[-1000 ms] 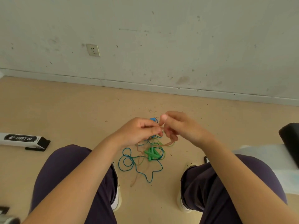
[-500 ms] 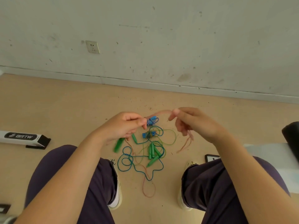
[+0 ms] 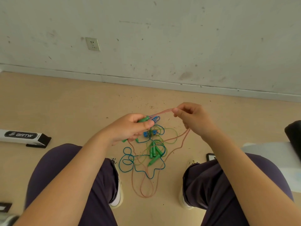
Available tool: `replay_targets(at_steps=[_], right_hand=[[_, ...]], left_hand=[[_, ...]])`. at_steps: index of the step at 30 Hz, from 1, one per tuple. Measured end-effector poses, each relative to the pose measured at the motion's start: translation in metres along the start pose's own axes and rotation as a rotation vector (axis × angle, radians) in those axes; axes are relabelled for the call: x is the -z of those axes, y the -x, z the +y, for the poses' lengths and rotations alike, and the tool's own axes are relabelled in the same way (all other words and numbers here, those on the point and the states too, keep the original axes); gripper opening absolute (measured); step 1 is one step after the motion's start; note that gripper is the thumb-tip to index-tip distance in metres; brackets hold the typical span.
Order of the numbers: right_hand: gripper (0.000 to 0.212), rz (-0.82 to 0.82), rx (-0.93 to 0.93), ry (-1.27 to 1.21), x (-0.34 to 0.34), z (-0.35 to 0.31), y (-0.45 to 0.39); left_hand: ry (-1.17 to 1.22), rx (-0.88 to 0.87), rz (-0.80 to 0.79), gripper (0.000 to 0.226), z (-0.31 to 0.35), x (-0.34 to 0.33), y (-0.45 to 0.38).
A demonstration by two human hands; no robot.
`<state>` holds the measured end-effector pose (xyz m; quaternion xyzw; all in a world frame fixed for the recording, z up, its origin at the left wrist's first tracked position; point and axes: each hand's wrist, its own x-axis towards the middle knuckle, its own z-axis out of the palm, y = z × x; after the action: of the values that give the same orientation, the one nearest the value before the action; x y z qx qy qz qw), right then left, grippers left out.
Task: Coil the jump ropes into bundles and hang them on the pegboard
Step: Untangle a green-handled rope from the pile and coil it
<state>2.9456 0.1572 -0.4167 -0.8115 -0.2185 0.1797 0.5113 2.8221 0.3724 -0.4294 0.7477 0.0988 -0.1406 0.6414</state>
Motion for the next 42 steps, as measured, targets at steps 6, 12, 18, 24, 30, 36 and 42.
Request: replay_targets(at_steps=[6,12,18,24,30,36,42], right_hand=[[0.011,0.141,0.083,0.149,-0.013,-0.004,0.003],[0.04,-0.436,0.029,-0.148,-0.053,-0.011,0.017],[0.011,-0.638,-0.082,0.239,-0.06,0.013,0.014],[0.015,-0.399,-0.097,-0.075,-0.031,0.01,0.0],[0.022,-0.28,-0.005,-0.659,-0.034,-0.018,-0.001],[0.03,-0.244,0.004,-0.6,-0.032,-0.012,-0.003],[0.036,-0.585,-0.041,-0.068,-0.059,0.006,0.011]], left_hand=[[0.224,-0.134,0.196,0.024,0.001,-0.006,-0.006],[0.505,-0.209,0.114,0.022,0.002,-0.017,-0.007],[0.24,-0.233,0.618,0.024,-0.004,0.007,-0.003],[0.067,-0.088,0.604,0.019,-0.007,0.009,0.002],[0.073,-0.039,0.061,0.021,-0.007,-0.023,-0.003],[0.271,-0.149,0.15,0.022,-0.006,-0.021,-0.008],[0.61,-0.199,0.142,0.023,0.004,-0.015,-0.01]])
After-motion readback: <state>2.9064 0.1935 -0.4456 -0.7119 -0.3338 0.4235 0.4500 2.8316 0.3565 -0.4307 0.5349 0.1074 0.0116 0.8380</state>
